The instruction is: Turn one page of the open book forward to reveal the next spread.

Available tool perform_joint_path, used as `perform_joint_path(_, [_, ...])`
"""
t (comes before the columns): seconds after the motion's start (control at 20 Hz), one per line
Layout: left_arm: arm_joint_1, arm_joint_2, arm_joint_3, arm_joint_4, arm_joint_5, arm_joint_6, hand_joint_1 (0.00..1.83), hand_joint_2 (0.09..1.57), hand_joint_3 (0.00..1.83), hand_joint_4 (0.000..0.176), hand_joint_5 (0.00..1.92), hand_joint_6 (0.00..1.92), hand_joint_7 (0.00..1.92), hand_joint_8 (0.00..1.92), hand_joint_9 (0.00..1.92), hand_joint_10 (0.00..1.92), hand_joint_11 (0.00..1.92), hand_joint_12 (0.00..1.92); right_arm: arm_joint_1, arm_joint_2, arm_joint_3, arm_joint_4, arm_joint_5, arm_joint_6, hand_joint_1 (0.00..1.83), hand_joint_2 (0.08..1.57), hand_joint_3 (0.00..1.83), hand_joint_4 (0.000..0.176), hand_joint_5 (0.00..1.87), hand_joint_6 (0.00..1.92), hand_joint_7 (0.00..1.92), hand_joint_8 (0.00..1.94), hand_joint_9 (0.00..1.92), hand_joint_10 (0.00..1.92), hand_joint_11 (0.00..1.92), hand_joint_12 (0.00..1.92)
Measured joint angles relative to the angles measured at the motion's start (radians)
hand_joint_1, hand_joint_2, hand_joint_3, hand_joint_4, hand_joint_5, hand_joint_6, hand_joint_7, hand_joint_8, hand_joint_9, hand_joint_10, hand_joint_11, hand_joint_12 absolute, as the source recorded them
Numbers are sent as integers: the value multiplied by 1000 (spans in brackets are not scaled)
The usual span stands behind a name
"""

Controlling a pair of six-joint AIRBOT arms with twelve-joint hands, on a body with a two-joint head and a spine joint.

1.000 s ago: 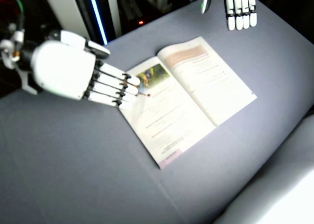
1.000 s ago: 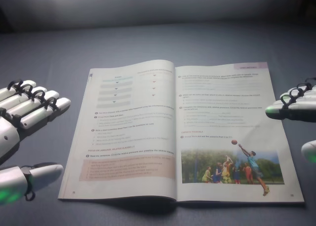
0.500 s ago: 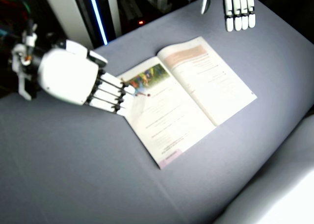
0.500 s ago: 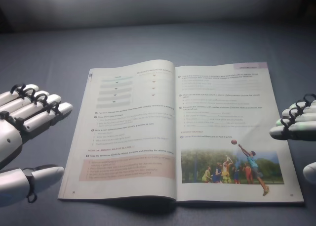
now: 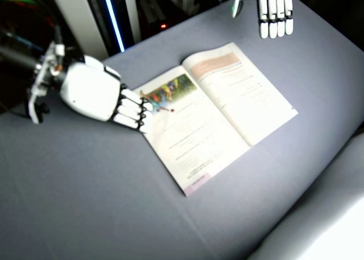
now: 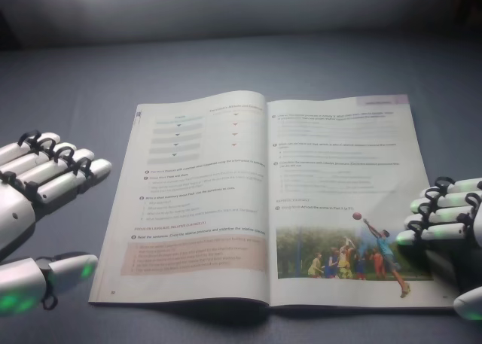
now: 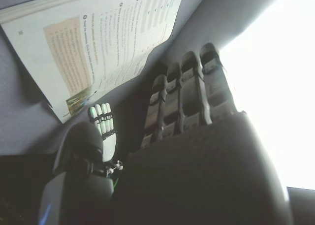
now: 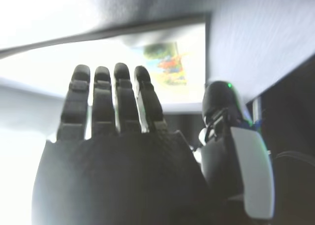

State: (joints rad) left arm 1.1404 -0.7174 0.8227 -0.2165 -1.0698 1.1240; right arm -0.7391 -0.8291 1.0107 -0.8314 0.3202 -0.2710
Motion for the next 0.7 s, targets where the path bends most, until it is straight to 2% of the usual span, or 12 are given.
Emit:
perform_joint_path(0.1, [-1, -2, 0, 3, 2, -1, 0, 1330, 7, 0, 85, 6, 116, 7, 113, 8, 83, 44, 0, -16, 14, 1, 8, 0, 0, 1289, 0, 0, 137, 12, 103, 12, 58, 20, 40, 17])
perform_joint_path(0.2, [-1, -2, 0, 3, 1, -1, 0, 1327, 5, 5, 87, 5, 116, 5, 115, 7, 86, 43, 0, -40, 31, 4, 20, 0, 0, 1302, 0, 0, 124, 4, 75, 1, 33, 5, 6, 2])
perform_joint_path(0.25, [-3, -2, 0, 4, 0, -2, 0, 1325, 3, 2, 80, 2, 112, 3, 111, 5, 83, 41, 0, -51, 37, 4, 27, 0, 0, 1300, 0, 0, 140, 9, 97, 10, 61, 15, 38, 16])
perform_joint_path(0.35, [-4, -2, 0, 7, -1, -4, 0, 1328, 4, 9, 64, 0, 92, 0, 91, 0, 55, 26, 0, -68, 39, 13, 32, 1, 0, 1293, 0, 0, 145, 3, 152, 9, 138, 16, 106, 44])
perform_joint_path(0.45, [-4, -2, 0, 5, 0, -4, 0, 1318, 0, 15, 47, 0, 86, 0, 83, 0, 52, 24, 1, -82, 48, 39, 48, 1, 0, 1273, 0, 0, 118, 0, 116, 0, 82, 0, 45, 16])
perform_joint_path(0.55, [-4, -2, 0, 3, -1, -4, 0, 1329, 4, 2, 49, 2, 83, 0, 81, 0, 55, 24, 7, -96, 63, 55, 60, 1, 0, 1275, 0, 0, 108, 4, 100, 3, 52, 4, 29, 9])
perform_joint_path(0.7, [-4, -2, 0, 8, -1, -5, 0, 1324, 1, 4, 48, 2, 86, 3, 87, 3, 69, 28, 47, -142, 87, 59, 59, 0, 0, 1274, 0, 0, 85, 0, 80, 0, 42, 0, 10, 1])
